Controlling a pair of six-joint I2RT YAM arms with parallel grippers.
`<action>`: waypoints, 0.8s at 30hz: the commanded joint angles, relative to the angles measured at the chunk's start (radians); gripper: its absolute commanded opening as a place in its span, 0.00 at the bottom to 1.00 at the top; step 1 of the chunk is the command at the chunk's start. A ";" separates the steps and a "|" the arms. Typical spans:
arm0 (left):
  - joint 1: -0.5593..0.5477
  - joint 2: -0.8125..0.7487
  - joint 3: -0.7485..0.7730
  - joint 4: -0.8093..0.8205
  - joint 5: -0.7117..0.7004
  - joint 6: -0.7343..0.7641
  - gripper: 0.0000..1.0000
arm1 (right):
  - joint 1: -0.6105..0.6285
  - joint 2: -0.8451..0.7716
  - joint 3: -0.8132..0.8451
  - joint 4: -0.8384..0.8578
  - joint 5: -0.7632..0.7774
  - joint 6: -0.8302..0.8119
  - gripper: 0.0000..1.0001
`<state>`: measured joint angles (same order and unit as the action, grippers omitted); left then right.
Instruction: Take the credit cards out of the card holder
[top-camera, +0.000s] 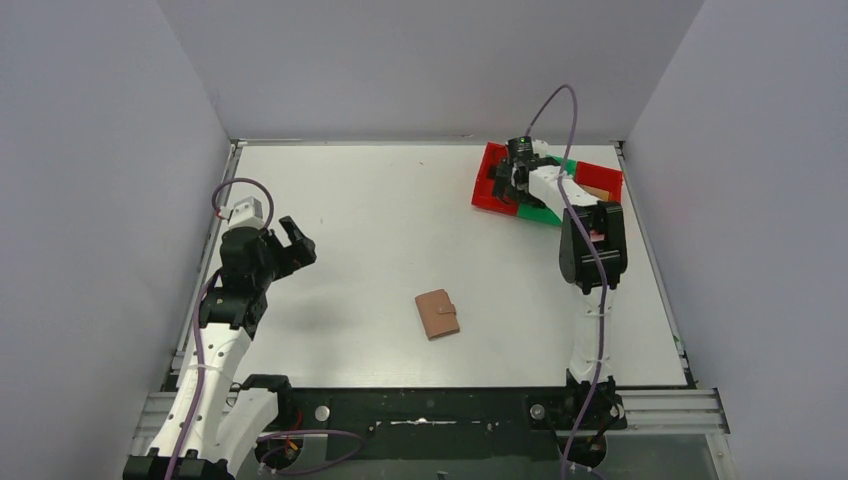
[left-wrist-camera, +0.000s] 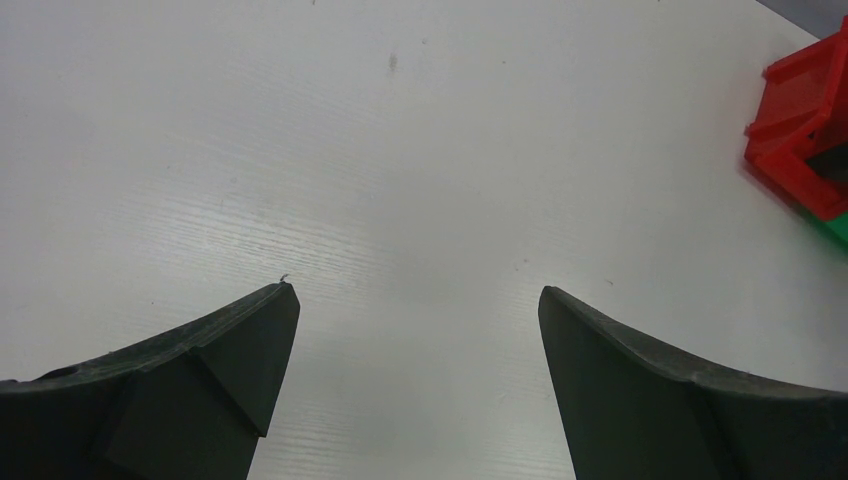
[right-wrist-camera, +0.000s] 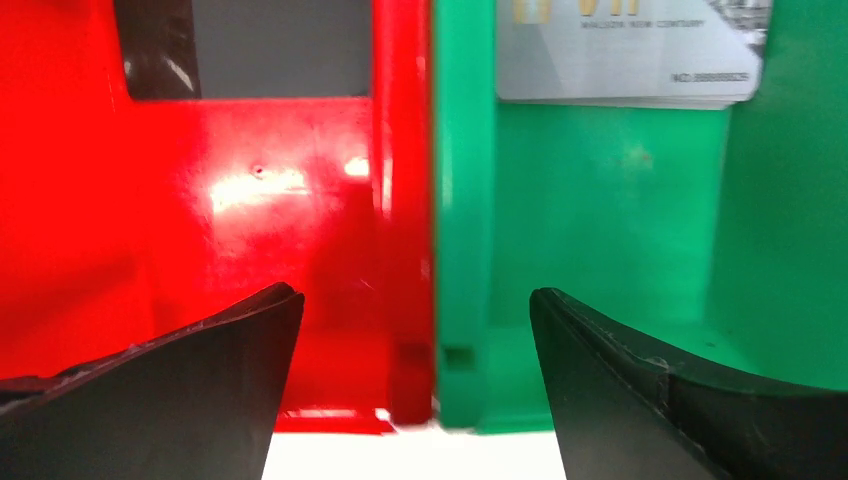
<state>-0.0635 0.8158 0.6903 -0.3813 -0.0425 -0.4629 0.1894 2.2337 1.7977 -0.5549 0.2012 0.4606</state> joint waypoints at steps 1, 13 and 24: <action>0.004 -0.004 0.005 0.039 0.013 -0.001 0.93 | 0.066 -0.080 -0.046 -0.003 -0.003 0.014 0.87; 0.004 -0.012 0.003 0.039 0.009 -0.002 0.93 | 0.268 -0.165 -0.136 -0.008 0.041 0.105 0.87; 0.004 -0.020 0.003 0.038 0.009 -0.002 0.93 | 0.469 -0.130 -0.063 -0.046 0.062 0.154 0.86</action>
<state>-0.0635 0.8135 0.6895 -0.3813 -0.0429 -0.4637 0.6079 2.1418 1.6650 -0.5903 0.2306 0.5884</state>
